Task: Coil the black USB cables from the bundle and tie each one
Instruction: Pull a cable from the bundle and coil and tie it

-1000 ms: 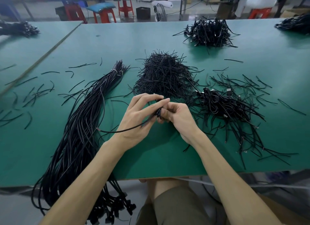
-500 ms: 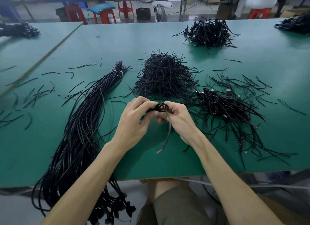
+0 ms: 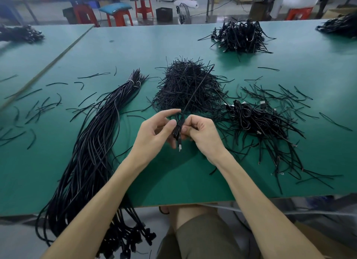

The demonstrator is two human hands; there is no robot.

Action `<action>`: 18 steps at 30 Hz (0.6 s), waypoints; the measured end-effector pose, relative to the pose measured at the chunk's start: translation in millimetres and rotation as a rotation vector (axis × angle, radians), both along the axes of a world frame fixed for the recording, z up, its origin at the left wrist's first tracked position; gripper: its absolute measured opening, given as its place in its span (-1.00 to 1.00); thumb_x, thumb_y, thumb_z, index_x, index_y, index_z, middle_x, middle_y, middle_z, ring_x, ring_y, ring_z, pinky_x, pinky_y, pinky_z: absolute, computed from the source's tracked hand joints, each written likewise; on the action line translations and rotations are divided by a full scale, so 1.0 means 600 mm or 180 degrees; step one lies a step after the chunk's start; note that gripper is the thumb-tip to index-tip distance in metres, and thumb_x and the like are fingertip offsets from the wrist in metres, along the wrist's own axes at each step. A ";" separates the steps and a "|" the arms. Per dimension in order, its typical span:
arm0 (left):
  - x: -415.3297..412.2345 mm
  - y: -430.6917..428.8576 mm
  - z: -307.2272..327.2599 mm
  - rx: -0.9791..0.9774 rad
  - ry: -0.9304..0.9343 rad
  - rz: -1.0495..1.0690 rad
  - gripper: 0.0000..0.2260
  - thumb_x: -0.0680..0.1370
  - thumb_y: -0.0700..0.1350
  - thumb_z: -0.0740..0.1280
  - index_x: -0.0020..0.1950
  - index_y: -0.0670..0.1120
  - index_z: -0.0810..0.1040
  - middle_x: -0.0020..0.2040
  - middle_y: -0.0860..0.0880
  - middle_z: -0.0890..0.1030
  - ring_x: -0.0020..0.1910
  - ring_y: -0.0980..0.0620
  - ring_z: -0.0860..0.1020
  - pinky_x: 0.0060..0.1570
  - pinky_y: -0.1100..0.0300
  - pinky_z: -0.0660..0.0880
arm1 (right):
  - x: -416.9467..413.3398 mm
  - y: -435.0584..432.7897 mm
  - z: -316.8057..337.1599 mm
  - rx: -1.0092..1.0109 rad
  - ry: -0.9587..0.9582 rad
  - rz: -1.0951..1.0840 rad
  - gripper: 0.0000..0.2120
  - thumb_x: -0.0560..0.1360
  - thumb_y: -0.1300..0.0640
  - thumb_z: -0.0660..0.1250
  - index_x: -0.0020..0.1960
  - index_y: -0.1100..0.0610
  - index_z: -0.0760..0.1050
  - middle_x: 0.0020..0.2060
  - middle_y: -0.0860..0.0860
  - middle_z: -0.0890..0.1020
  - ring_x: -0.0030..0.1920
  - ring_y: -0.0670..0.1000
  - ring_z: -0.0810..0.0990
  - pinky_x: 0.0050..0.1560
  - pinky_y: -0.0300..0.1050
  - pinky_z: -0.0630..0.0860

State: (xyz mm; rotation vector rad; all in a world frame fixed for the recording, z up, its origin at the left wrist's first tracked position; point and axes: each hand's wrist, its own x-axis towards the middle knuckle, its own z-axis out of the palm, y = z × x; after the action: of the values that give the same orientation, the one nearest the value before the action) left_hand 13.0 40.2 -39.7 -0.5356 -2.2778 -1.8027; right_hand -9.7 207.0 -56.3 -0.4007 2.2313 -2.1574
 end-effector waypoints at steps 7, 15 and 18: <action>-0.007 -0.007 0.000 -0.0132 -0.0217 -0.0310 -0.66 0.72 -0.20 0.21 0.48 -0.01 0.48 -0.19 -0.30 0.54 -0.20 -0.35 0.57 -0.14 -0.11 0.60 | 0.000 0.000 -0.001 0.0123 0.0020 0.0042 -0.73 0.53 0.46 0.33 -0.25 0.17 0.52 -0.30 0.13 0.65 -0.26 0.04 0.60 -0.12 -0.09 0.56; -0.016 -0.004 -0.015 -0.0064 -0.0218 0.0327 -0.95 0.64 -0.05 0.38 0.08 0.03 0.57 -0.18 -0.35 0.53 -0.30 -0.08 0.45 -0.26 -0.08 0.45 | 0.002 -0.002 0.003 0.0284 0.0044 0.0040 -0.72 0.50 0.48 0.34 -0.25 0.16 0.54 -0.39 -0.07 0.64 -0.33 -0.12 0.60 -0.17 -0.24 0.54; -0.022 -0.008 -0.016 0.0012 -0.0224 0.0662 -0.90 0.61 -0.02 0.42 -0.06 0.00 0.56 -0.11 -0.30 0.53 -0.24 -0.05 0.50 -0.28 0.10 0.47 | 0.002 -0.001 0.003 0.0315 0.0022 0.0069 -0.73 0.50 0.46 0.36 -0.25 0.13 0.55 -0.40 -0.11 0.62 -0.34 -0.14 0.56 -0.17 -0.28 0.51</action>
State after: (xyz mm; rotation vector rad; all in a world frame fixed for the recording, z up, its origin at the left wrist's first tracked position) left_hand 0.1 35.3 -49.4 -0.2273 -2.2785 -1.7495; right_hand -8.6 206.4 -54.7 -0.4277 2.3142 -2.0282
